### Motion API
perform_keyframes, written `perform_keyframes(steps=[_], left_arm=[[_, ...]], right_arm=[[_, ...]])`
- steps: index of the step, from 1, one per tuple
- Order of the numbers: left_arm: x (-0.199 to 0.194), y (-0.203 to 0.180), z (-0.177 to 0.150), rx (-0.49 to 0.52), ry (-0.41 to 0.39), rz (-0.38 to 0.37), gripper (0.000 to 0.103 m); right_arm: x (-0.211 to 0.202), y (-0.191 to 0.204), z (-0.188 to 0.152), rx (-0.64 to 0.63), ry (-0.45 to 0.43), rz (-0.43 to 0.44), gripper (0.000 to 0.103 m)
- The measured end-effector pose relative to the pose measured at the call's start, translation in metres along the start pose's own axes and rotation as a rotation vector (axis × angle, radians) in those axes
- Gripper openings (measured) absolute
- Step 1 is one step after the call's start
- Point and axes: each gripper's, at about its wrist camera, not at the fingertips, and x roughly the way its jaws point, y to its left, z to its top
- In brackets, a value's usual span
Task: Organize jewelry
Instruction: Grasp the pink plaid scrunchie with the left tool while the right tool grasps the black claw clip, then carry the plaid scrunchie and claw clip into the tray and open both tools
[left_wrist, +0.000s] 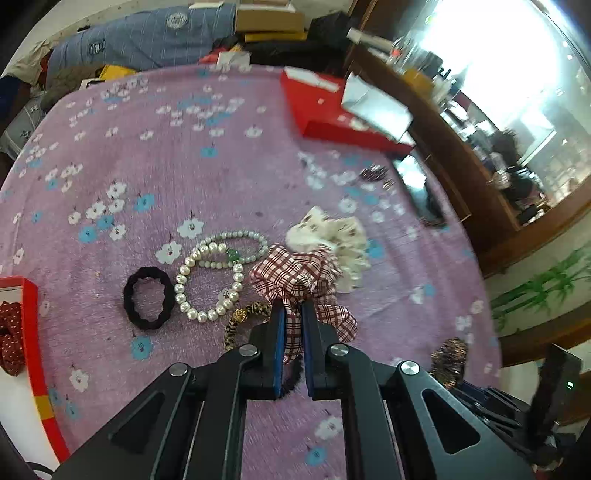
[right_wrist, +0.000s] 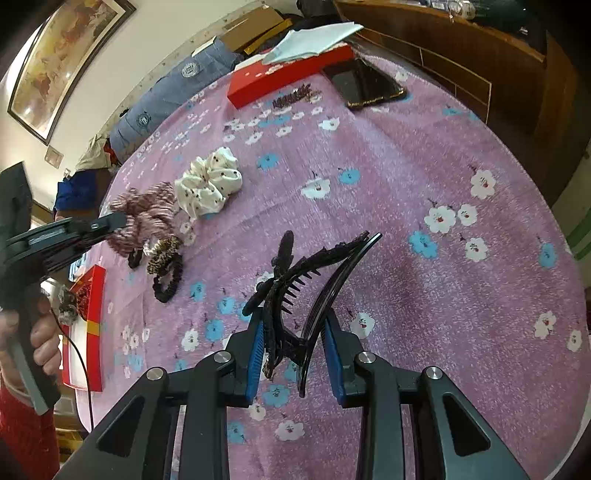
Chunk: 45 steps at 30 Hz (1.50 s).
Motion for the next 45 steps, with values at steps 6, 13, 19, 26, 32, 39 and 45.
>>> perform_keyframes(steps=[6, 13, 19, 26, 32, 39, 45], left_arm=[[-0.048, 0.017, -0.013, -0.066, -0.057, -0.059, 0.008], [-0.101, 0.062, -0.043, -0.116, -0.130, 0.019, 0.008], [-0.138, 0.133, -0.082, -0.226, -0.136, 0.105, 0.008], [-0.188, 0.235, -0.140, -0.404, -0.142, 0.259, 0.008], [-0.214, 0.299, -0.180, -0.466, -0.115, 0.392, 0.008], [-0.215, 0.354, -0.208, -0.515, -0.064, 0.451, 0.008], [-0.203, 0.362, -0.215, -0.511, -0.021, 0.471, 0.009]], right_arm=[[-0.015, 0.008, -0.003, 0.012, -0.023, 0.004, 0.032], [-0.019, 0.041, -0.009, -0.021, -0.029, 0.022, 0.032], [-0.009, 0.097, -0.016, -0.108, -0.006, 0.073, 0.032], [0.023, 0.199, -0.039, -0.278, 0.072, 0.168, 0.032], [0.054, 0.297, -0.067, -0.431, 0.146, 0.275, 0.033], [0.099, 0.385, -0.110, -0.574, 0.246, 0.356, 0.033], [0.131, 0.413, -0.138, -0.624, 0.319, 0.338, 0.033]])
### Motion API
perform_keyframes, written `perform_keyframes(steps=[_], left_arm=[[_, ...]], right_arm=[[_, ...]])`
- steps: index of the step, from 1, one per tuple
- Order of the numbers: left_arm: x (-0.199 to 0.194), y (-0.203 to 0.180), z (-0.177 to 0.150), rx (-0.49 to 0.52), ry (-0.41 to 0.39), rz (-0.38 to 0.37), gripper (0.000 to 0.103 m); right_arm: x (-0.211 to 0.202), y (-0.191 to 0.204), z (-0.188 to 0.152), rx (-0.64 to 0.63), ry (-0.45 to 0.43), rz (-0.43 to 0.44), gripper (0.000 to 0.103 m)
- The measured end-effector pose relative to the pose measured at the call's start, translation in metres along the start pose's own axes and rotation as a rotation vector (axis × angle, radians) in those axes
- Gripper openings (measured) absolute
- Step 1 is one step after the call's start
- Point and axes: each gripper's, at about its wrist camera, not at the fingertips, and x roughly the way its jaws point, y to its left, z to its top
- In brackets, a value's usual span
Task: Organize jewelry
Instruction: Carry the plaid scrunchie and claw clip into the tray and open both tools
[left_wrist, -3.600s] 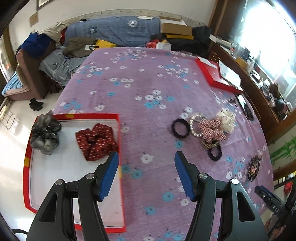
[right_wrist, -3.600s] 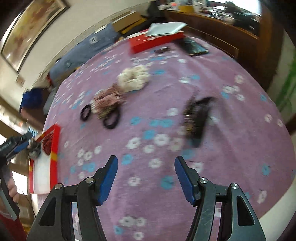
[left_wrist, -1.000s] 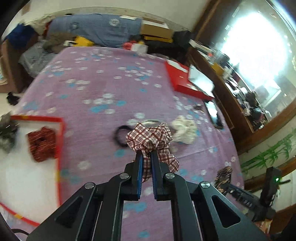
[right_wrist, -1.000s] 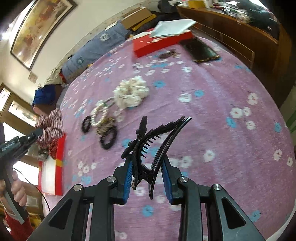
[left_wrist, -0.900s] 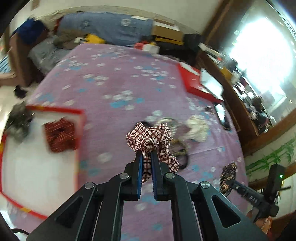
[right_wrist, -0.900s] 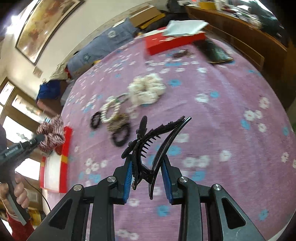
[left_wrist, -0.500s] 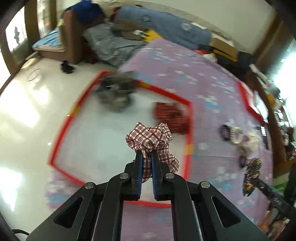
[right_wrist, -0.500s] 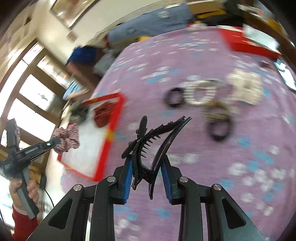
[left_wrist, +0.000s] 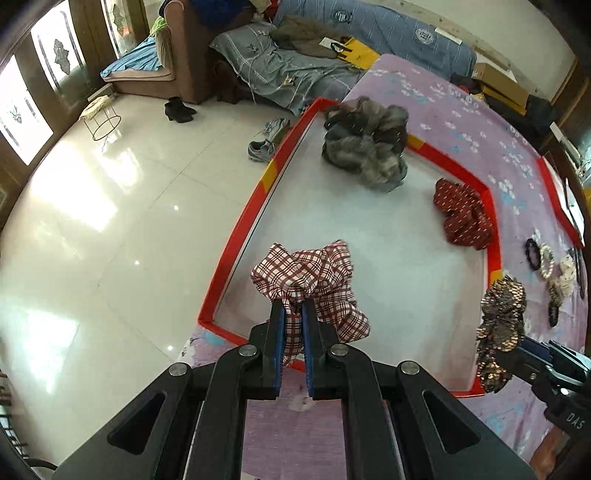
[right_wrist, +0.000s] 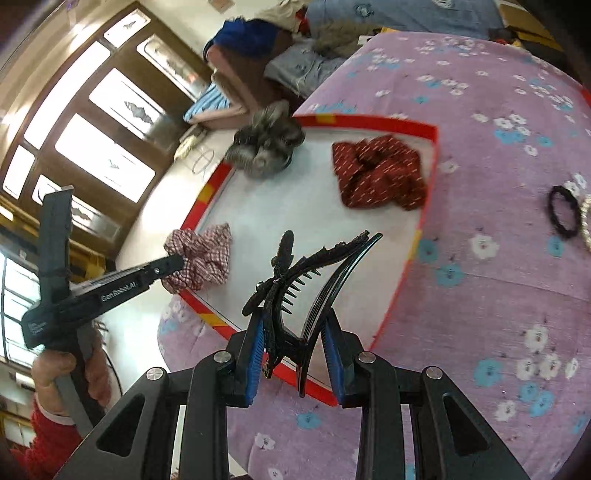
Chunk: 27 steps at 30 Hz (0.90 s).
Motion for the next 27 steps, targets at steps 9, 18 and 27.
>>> perform_keyframes(steps=[9, 18, 27], left_arm=[[0.000, 0.003, -0.001, -0.009, 0.000, -0.011, 0.013], [-0.018, -0.001, 0.004, -0.011, -0.027, -0.002, 0.034], [-0.042, -0.020, 0.011, 0.023, -0.098, 0.004, 0.038]], right_arm=[[0.029, 0.002, -0.002, -0.039, 0.051, -0.056, 0.034], [0.023, 0.009, -0.005, -0.090, 0.035, -0.108, 0.037], [-0.006, 0.020, -0.012, -0.130, -0.033, -0.122, 0.045]])
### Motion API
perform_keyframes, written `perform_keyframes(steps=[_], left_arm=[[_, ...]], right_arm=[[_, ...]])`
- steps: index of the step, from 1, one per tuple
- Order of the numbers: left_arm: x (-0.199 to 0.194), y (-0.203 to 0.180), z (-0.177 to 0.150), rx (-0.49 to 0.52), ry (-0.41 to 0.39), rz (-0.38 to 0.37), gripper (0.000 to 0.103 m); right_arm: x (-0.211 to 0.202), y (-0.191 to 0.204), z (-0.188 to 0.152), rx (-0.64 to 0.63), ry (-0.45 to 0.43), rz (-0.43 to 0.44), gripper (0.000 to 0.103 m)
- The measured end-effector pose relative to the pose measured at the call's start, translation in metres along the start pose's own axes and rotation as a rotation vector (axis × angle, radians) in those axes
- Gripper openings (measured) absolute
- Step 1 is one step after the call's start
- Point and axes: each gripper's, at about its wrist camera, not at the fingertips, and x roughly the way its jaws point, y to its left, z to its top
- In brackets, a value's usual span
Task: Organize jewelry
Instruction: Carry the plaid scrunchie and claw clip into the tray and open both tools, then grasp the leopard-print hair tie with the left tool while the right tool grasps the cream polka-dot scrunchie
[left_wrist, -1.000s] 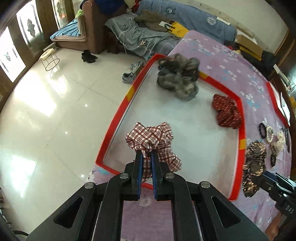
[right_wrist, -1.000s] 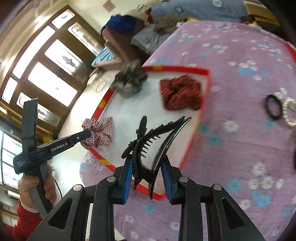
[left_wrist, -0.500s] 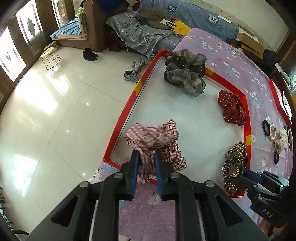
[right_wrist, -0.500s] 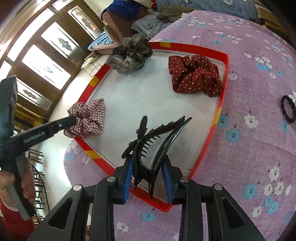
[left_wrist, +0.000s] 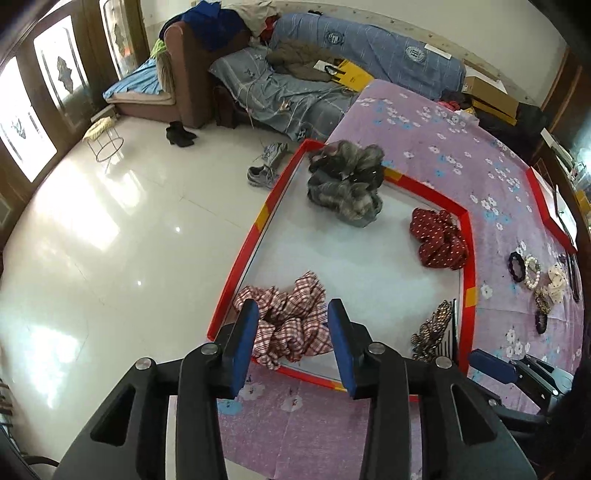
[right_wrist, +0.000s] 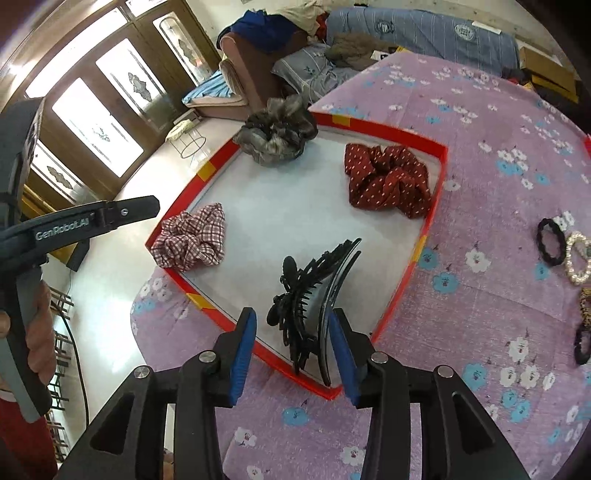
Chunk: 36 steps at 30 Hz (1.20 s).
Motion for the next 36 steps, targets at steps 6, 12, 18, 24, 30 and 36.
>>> perform_keyframes(steps=[6, 12, 18, 24, 30, 36], left_arm=[[-0.008, -0.019, 0.004, 0.035, -0.031, -0.018, 0.038], [-0.007, -0.044, 0.007, 0.098, -0.031, -0.035, 0.038], [-0.004, -0.070, 0.008, 0.161, -0.025, -0.059, 0.039], [-0.007, -0.102, 0.004, 0.222, -0.028, -0.101, 0.039], [-0.006, -0.146, -0.003, 0.302, -0.011, -0.156, 0.040], [-0.002, -0.190, -0.013, 0.364, 0.015, -0.187, 0.041]], right_arm=[[-0.023, -0.017, -0.010, 0.046, -0.035, -0.031, 0.045], [-0.044, -0.055, -0.025, 0.153, -0.056, -0.086, 0.045], [-0.066, -0.101, -0.050, 0.308, -0.078, -0.127, 0.045], [-0.079, -0.129, -0.070, 0.400, -0.095, -0.156, 0.045], [-0.091, -0.151, -0.085, 0.459, -0.113, -0.168, 0.045], [-0.109, -0.180, -0.102, 0.517, -0.132, -0.181, 0.045]])
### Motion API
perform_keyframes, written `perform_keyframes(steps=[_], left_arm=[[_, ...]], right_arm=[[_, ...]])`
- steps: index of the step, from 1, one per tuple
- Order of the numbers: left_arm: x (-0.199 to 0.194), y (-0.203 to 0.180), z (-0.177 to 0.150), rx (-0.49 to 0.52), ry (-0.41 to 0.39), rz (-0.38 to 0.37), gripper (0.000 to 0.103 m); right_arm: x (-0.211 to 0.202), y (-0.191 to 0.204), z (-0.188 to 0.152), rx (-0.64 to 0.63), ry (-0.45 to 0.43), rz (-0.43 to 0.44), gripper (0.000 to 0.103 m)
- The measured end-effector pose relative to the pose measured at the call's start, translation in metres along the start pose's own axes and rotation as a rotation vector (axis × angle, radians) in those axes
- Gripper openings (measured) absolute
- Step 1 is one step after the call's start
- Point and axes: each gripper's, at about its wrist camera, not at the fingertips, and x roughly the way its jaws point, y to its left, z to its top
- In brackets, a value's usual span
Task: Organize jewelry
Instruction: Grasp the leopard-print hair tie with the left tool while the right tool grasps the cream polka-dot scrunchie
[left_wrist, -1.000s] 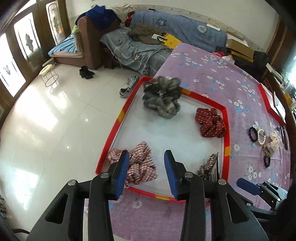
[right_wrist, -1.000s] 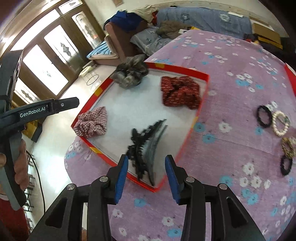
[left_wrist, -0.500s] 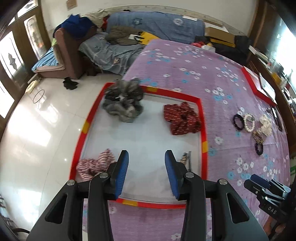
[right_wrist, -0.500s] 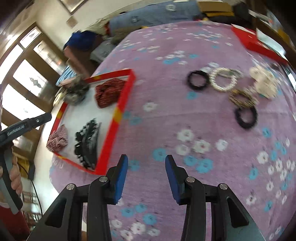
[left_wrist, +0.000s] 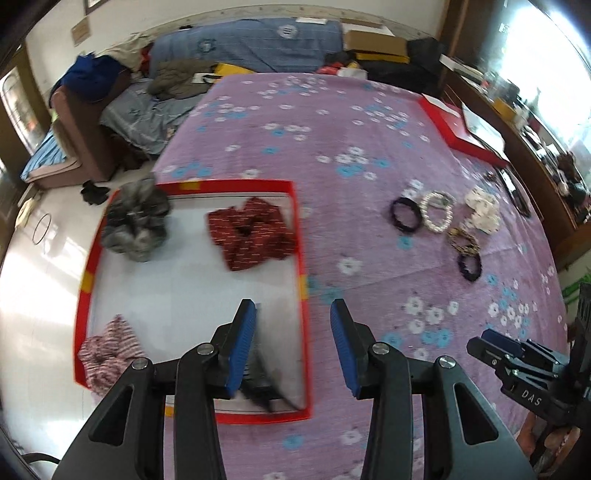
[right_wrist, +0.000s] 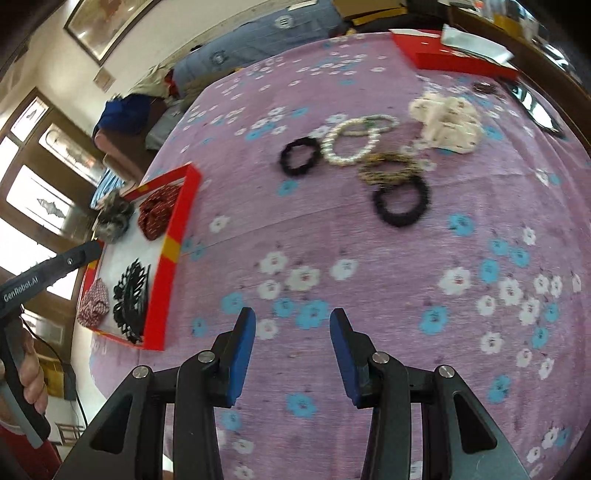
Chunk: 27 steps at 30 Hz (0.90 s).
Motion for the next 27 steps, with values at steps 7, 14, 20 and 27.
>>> perform_keyframes(steps=[7, 14, 20, 27], left_arm=[[0.020, -0.052, 0.014, 0.029, 0.026, -0.064, 0.041], [0.061, -0.105, 0.034, 0.027, 0.093, -0.182, 0.041], [0.110, -0.140, 0.052, -0.051, 0.165, -0.304, 0.041], [0.148, -0.165, 0.063, -0.112, 0.212, -0.358, 0.041]], right_arm=[[-0.014, -0.046, 0.010, 0.049, -0.006, -0.019, 0.045], [-0.020, -0.092, 0.029, 0.080, -0.009, -0.047, 0.045], [-0.025, -0.133, 0.070, 0.112, -0.039, -0.055, 0.045], [-0.017, -0.158, 0.118, 0.092, -0.067, -0.050, 0.056]])
